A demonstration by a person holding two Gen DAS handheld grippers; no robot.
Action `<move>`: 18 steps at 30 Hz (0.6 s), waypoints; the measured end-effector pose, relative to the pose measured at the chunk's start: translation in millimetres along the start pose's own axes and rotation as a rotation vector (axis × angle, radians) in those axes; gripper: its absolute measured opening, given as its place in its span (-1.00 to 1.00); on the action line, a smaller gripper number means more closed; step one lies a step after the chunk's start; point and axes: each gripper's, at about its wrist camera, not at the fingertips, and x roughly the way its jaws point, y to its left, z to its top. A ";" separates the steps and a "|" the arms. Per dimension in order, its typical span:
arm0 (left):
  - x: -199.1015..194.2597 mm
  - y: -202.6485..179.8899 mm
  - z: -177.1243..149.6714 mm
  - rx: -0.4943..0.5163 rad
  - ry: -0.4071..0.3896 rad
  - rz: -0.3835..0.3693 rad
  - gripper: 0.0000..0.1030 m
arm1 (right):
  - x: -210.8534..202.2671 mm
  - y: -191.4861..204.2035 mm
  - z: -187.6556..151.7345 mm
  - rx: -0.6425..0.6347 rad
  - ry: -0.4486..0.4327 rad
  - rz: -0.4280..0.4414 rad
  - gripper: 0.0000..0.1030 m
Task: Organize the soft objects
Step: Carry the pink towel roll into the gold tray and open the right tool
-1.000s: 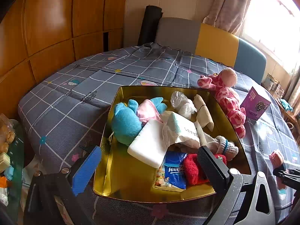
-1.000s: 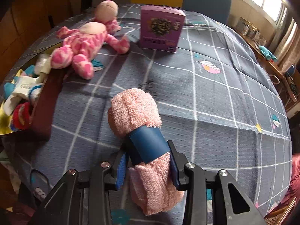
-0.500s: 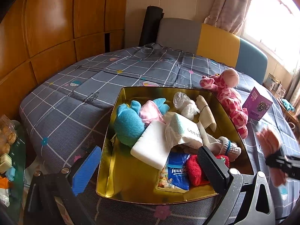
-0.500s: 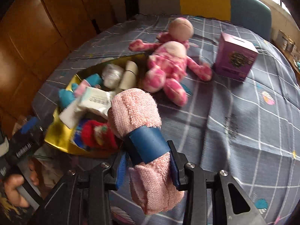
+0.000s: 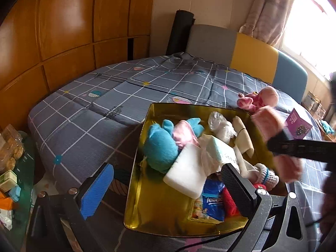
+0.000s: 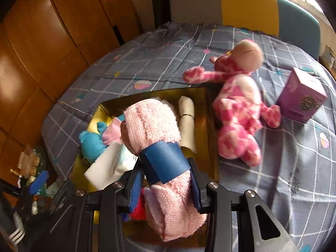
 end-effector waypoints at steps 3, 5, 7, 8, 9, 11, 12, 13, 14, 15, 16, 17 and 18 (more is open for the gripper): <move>0.7 2.2 0.2 -0.006 0.004 0.002 0.99 | 37.6 8.0 5.6 -0.037 0.056 -0.064 -0.25; 0.1 1.4 0.2 -0.003 0.002 0.001 0.99 | 62.6 9.1 2.8 -0.050 0.104 -0.097 -0.25; 0.1 0.7 0.2 0.003 0.004 0.000 0.99 | 75.0 9.5 -1.0 -0.066 0.115 -0.120 -0.25; 0.1 0.4 -0.2 0.005 0.004 -0.001 0.99 | 76.7 9.6 -2.1 -0.068 0.114 -0.121 -0.25; 0.3 -0.1 -0.4 0.006 0.005 -0.001 0.99 | 77.3 9.7 -2.6 -0.070 0.112 -0.118 -0.25; 1.9 -0.5 -0.9 0.008 0.011 -0.001 0.99 | 77.1 11.1 -3.8 -0.088 0.107 -0.125 -0.25; 2.5 -0.9 -1.2 0.007 0.014 -0.001 0.99 | 76.8 11.5 -4.0 -0.095 0.103 -0.125 -0.25; 2.8 -1.0 -1.3 0.006 0.016 0.000 0.99 | 77.2 12.1 -4.3 -0.098 0.100 -0.125 -0.24; 2.5 -1.5 -1.3 0.007 0.016 -0.001 0.99 | 76.9 12.0 -4.9 -0.099 0.096 -0.124 -0.22; 2.1 -2.2 -1.4 0.008 0.014 0.000 0.99 | 76.8 12.1 -4.9 -0.105 0.093 -0.116 -0.20; 1.4 -2.9 -1.3 0.011 0.011 0.001 0.99 | 76.6 12.6 -6.8 -0.108 0.089 -0.113 -0.17; 0.7 -3.7 -1.4 0.013 0.010 0.001 0.99 | 75.8 12.9 -7.5 -0.112 0.086 -0.112 -0.17; -0.2 -4.6 -1.8 0.013 0.008 0.001 0.99 | 72.7 12.7 -8.8 -0.112 0.081 -0.113 -0.15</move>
